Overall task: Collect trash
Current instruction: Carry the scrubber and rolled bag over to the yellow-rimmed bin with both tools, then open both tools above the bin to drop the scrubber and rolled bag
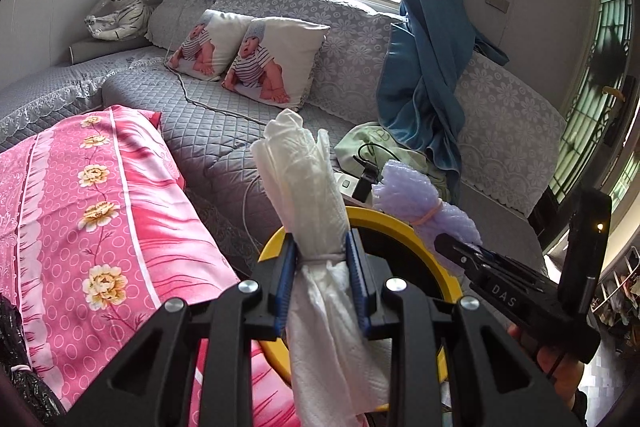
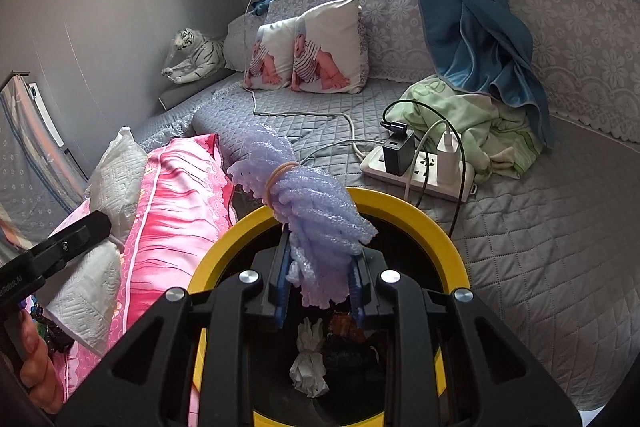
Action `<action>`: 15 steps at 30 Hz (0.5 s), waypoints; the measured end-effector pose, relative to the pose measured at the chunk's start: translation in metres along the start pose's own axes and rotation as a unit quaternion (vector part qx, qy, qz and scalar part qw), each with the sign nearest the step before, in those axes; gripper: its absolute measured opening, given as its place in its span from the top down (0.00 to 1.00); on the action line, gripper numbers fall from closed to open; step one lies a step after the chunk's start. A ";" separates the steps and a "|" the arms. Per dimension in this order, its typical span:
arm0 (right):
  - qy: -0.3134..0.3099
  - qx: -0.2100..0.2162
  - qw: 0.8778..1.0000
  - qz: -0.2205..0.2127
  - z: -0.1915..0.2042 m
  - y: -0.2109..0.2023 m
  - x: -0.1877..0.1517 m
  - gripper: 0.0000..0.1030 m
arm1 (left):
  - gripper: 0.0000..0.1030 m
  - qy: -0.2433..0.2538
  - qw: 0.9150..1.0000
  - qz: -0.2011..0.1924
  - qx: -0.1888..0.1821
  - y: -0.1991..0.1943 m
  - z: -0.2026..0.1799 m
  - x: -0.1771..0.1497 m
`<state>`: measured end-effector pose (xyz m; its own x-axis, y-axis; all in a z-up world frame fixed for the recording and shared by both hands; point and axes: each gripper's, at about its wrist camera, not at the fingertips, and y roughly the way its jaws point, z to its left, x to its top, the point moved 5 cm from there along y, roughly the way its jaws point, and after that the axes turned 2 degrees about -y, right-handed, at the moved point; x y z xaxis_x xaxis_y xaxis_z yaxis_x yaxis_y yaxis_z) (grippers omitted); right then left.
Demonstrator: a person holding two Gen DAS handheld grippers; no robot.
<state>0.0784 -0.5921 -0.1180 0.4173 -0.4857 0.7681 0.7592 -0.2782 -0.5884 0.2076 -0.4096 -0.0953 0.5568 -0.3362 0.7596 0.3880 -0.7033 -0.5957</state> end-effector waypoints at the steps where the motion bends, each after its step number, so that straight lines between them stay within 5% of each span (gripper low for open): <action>1: 0.002 0.000 1.000 0.003 -0.001 0.002 -0.001 0.78 | 0.76 0.002 1.000 0.002 0.000 0.003 -0.001 -0.001; 15: 0.033 -0.009 0.999 0.036 -0.022 0.021 -0.012 0.78 | 0.76 -0.002 0.999 0.036 0.003 0.036 -0.006 -0.011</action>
<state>0.0785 -0.6099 -0.1456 0.4373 -0.5579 0.7053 0.7189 -0.2544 -0.6469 0.2106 -0.4349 -0.1233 0.5865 -0.3838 0.7132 0.3504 -0.6737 -0.6506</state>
